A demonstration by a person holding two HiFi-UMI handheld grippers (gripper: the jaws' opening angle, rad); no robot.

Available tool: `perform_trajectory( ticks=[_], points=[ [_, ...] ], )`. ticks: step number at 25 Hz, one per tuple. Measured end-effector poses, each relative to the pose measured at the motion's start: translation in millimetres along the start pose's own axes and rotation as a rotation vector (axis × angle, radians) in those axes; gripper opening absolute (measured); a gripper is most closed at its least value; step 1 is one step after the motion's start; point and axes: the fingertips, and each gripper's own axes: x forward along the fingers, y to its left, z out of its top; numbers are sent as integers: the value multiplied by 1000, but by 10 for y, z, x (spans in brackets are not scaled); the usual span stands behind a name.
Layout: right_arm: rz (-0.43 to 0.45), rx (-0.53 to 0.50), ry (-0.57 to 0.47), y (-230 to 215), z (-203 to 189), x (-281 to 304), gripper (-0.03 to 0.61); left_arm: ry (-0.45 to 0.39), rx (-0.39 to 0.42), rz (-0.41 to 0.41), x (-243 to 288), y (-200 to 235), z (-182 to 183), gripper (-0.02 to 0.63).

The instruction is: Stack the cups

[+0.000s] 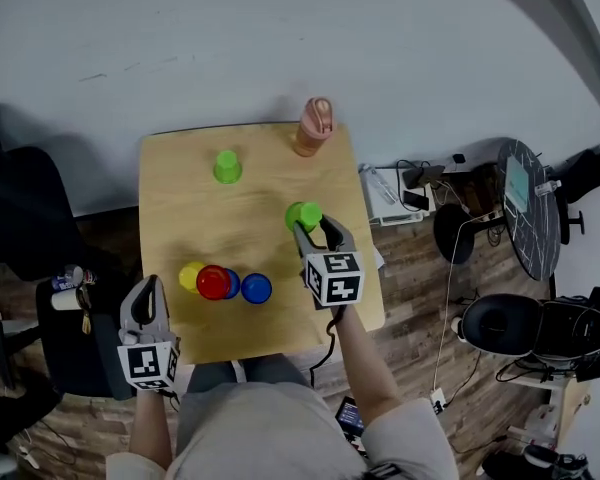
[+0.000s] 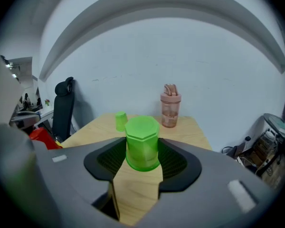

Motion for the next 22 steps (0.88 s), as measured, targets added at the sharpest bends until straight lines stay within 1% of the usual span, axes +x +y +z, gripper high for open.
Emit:
perform_trajectory(
  ticks=[4,8,11,16,22],
  points=[
    [57,14,-7,524,-49,-322,213,-9,5,-50,-22,27,13,58],
    [86,10,1,957,-131,-580,213,-19,11,-99,-46,48,9,58],
    [96,-11,21,1230,-219,-728,213,-28,15,-132,-89,56,11,58],
    [78,-64,70,1522,-392,-836,213,-35,22,-180,-142,57,-5,58],
    [56,-75,108,1693,-559,-824,215,-44,25,-207,-199,96,-23,58]
  ],
)
